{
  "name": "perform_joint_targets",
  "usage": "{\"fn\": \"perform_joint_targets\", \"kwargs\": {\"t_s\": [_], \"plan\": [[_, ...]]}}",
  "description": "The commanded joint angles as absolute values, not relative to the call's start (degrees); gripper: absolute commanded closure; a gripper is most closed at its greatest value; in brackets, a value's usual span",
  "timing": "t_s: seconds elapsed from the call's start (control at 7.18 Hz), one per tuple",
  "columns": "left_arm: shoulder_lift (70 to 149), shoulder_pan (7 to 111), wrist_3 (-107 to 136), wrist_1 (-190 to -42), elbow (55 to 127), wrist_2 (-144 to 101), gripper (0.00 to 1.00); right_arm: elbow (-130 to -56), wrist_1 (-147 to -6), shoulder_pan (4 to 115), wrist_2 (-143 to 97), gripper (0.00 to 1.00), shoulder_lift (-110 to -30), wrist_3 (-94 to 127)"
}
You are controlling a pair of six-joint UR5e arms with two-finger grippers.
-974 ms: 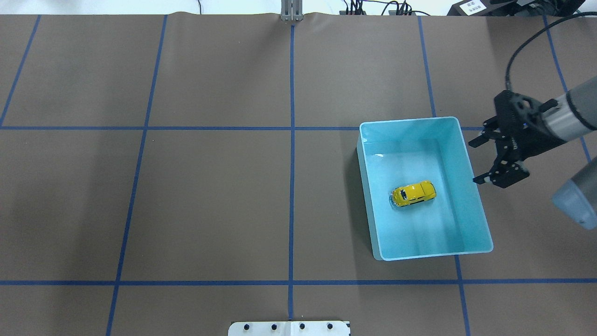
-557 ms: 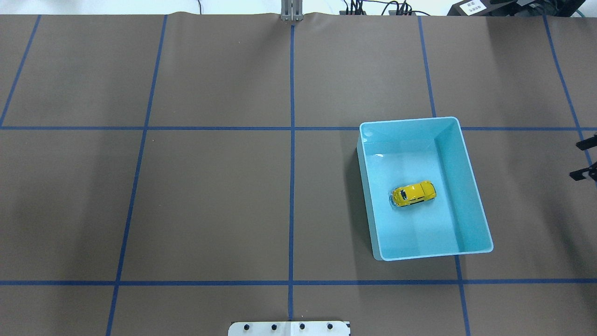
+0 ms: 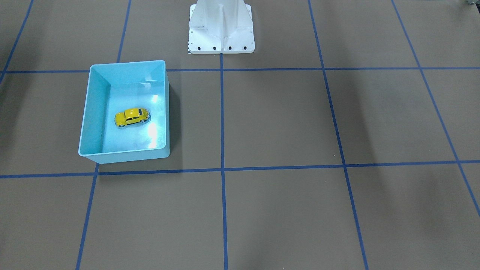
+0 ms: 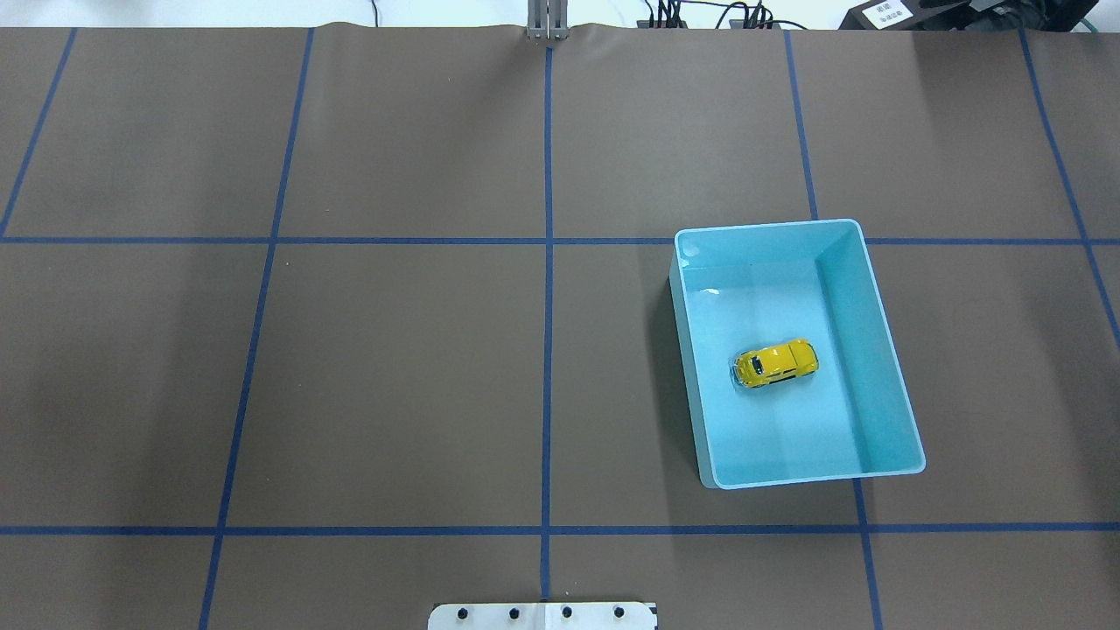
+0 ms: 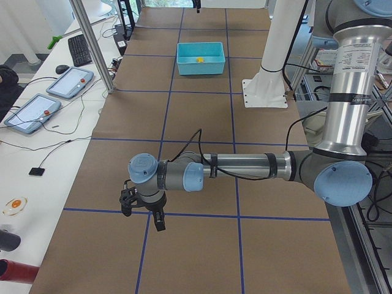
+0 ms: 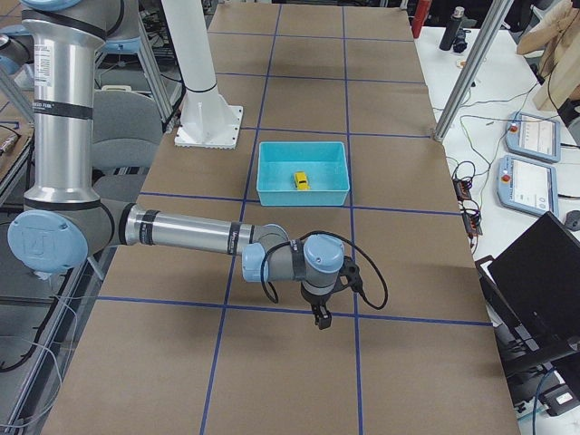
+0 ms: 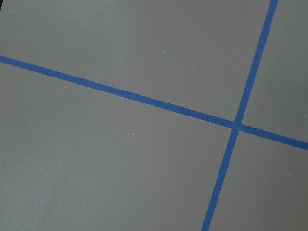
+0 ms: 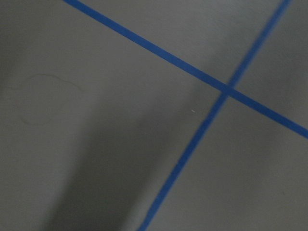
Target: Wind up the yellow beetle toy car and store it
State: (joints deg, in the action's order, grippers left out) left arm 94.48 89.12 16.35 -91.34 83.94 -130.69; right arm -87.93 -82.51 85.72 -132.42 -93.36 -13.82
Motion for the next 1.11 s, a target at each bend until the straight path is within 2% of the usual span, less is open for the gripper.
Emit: {"fn": "perform_joint_targets", "kwargs": {"t_s": [0.0,0.42,0.97], "plan": [[94.5,89.1,16.3,-91.4,83.9,-130.7,0.00,-86.5,-87.7,86.1,-129.4,0.00,-88.9,1.7],[94.5,89.1,16.3,-91.3,84.3,-130.7,0.00,-89.5,-87.3,86.2,-129.4,0.00,-89.8,26.6],[94.5,89.1,16.3,-91.0,84.6,-130.7,0.00,-96.1,-88.8,86.9,-132.2,0.00,-94.9,26.6]]}}
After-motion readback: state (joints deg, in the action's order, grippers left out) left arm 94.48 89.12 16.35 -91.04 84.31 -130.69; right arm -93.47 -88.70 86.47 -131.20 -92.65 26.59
